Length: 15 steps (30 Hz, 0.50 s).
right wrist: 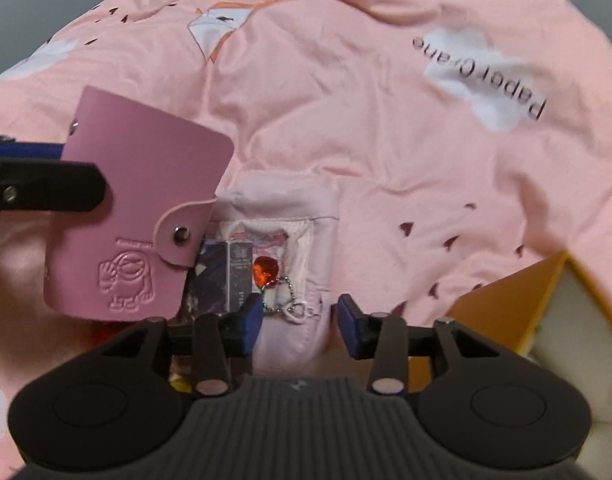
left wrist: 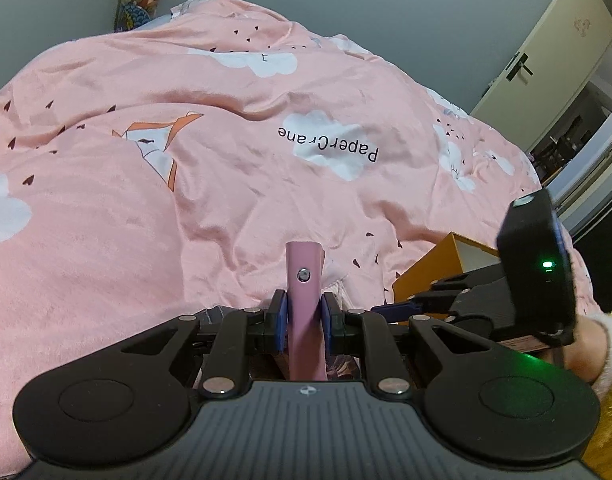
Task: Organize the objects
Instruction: 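Grasp the pink pouch with red heart charm with the right gripper while the left holds the card holder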
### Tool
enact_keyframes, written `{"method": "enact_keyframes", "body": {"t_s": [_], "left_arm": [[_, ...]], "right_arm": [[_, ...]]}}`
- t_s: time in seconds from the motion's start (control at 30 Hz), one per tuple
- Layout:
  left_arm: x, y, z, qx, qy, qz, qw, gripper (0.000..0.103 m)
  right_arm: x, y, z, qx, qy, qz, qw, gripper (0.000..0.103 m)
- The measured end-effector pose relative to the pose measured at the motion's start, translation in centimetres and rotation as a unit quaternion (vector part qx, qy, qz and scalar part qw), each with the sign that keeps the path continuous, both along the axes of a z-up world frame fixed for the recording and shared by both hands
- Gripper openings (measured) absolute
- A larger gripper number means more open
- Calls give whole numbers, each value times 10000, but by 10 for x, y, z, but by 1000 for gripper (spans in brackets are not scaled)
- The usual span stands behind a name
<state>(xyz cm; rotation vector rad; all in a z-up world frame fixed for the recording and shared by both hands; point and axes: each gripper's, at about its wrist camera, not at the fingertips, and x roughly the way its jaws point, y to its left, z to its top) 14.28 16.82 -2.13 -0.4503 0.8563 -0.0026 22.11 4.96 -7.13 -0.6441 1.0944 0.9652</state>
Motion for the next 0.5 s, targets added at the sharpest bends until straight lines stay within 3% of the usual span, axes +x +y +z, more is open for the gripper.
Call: {"method": "enact_keyframes", "body": {"t_s": [0.07,0.13,0.27,0.37,0.5], "left_arm": [[0,2,-1,-46,7,12,10000,20],[-1,4,-1,-57,13,41,10000,20],[-4,6,9,-75,-52,-13,10000,19],[-5,4,21,-11,-110,-178,9998,19],[-7,-2,36,16,-134,-372,9992,19]], "right_arm": [[1,2,-5,-1,35,-74,10000,43],[2,0,-6,80,118,-170,9998,32],[-11,-9,11,287,-119,-89,9995,24],[-31,-14,27,381,-580,91,9975,23],[-59,-19,47,382,-1792,297,9826,22]]}}
